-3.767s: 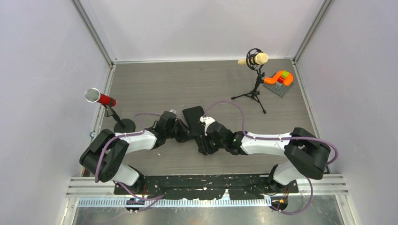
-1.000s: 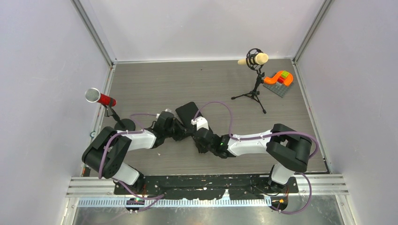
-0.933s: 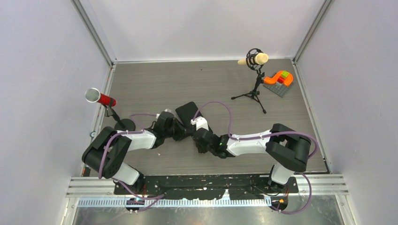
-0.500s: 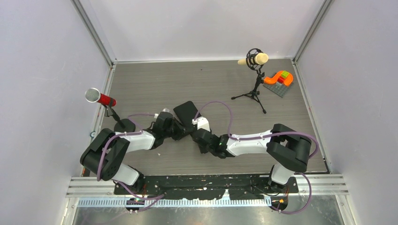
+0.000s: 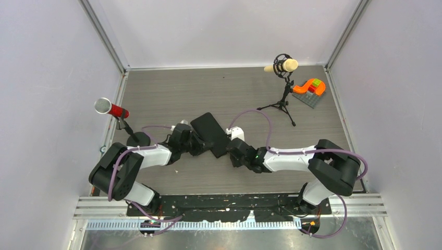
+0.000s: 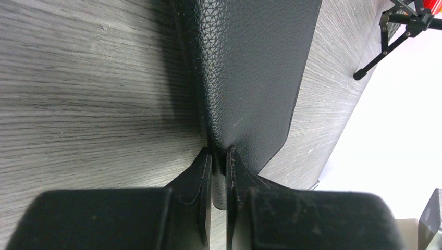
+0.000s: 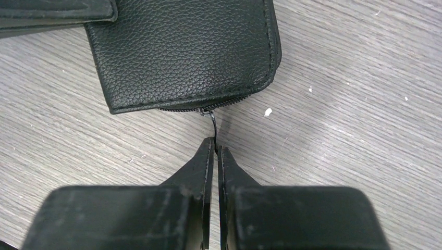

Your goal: Sort the hair-cutting tools

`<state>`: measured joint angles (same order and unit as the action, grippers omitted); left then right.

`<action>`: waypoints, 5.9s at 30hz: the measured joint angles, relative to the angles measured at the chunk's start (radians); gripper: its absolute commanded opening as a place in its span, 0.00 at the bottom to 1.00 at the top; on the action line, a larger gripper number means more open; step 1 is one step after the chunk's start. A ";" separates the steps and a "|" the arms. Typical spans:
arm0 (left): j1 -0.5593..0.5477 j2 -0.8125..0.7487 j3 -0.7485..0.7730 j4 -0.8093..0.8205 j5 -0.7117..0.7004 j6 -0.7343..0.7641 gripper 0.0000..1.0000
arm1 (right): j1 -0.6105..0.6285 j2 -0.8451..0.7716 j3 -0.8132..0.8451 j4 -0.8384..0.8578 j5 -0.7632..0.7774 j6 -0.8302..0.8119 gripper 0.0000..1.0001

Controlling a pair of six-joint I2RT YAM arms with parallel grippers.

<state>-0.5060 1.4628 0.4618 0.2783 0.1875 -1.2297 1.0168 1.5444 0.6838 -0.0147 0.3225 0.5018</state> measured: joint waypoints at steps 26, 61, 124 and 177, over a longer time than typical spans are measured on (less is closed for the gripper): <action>0.010 -0.007 0.212 -0.320 0.011 0.384 0.26 | -0.161 -0.015 -0.013 0.021 -0.190 -0.105 0.05; 0.056 -0.254 -0.109 -0.153 -0.007 0.085 0.53 | 0.036 0.254 0.284 0.002 -0.402 -0.129 0.05; 0.101 -0.154 -0.107 -0.067 0.078 0.084 0.00 | 0.136 0.299 0.383 -0.118 -0.041 -0.105 0.60; 0.164 -0.109 0.135 -0.426 -0.011 0.381 0.72 | -0.151 0.083 0.132 -0.100 -0.111 -0.106 0.05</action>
<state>-0.3420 1.3533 0.5972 -0.1482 0.1764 -0.8482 0.8658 1.6276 0.8158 -0.1146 0.2111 0.3962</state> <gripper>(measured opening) 0.682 0.071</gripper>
